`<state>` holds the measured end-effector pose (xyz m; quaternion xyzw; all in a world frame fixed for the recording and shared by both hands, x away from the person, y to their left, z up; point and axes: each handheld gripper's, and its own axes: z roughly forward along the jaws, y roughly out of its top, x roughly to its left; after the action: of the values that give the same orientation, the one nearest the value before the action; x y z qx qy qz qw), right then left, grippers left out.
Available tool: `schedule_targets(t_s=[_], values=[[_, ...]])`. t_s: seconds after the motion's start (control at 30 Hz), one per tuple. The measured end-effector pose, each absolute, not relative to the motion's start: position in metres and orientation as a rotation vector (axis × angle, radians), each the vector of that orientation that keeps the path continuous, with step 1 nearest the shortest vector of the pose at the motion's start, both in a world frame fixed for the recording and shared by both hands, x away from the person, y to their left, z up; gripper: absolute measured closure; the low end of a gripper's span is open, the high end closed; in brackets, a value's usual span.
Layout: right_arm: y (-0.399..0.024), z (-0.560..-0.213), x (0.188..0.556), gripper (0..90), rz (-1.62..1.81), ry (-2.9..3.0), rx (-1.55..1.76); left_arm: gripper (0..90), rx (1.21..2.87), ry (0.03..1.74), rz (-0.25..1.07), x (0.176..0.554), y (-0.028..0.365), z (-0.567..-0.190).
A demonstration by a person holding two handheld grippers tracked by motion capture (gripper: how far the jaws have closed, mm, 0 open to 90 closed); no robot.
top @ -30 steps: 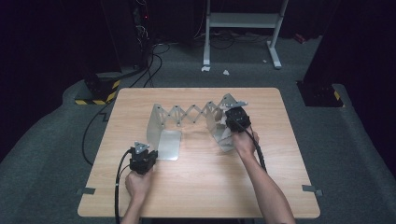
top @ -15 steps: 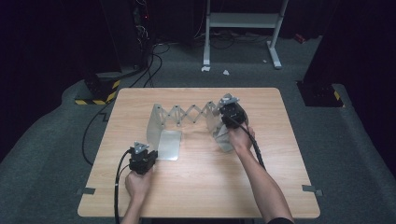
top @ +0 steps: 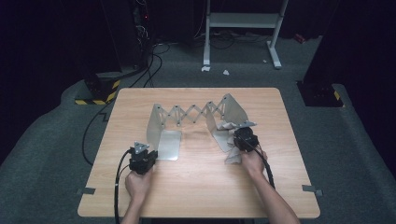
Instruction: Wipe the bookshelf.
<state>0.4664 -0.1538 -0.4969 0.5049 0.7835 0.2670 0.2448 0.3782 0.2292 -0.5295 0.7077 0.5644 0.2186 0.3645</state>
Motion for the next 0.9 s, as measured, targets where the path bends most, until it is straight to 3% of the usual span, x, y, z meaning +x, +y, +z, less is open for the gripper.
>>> schedule_targets(t_s=[0.33, 0.4, 0.53, 0.63, 0.73, 0.9], values=[[-0.200, -0.495, 0.445, 77.5, 0.746, 2.085, 1.423, 84.6, 1.821, 1.452, 0.563, 0.378, 0.229, -0.529], [-0.199, -0.495, 0.447, 73.6, 0.770, 2.083, 1.419, 84.5, 1.821, 1.451, 0.562, 0.378, 0.229, -0.530], [-0.192, -0.499, 0.460, 57.7, 0.820, 2.135, 1.400, 84.5, 1.820, 1.452, 0.562, 0.378, 0.229, -0.530], [-0.187, -0.506, 0.469, 52.9, 0.813, 2.170, 1.392, 84.5, 1.820, 1.452, 0.561, 0.378, 0.229, -0.529], [-0.185, -0.511, 0.474, 53.6, 0.813, 2.189, 1.381, 84.5, 1.821, 1.452, 0.562, 0.378, 0.229, -0.529], [-0.182, -0.515, 0.474, 74.5, 0.844, 2.213, 1.349, 84.5, 1.823, 1.448, 0.559, 0.377, 0.229, -0.530]])
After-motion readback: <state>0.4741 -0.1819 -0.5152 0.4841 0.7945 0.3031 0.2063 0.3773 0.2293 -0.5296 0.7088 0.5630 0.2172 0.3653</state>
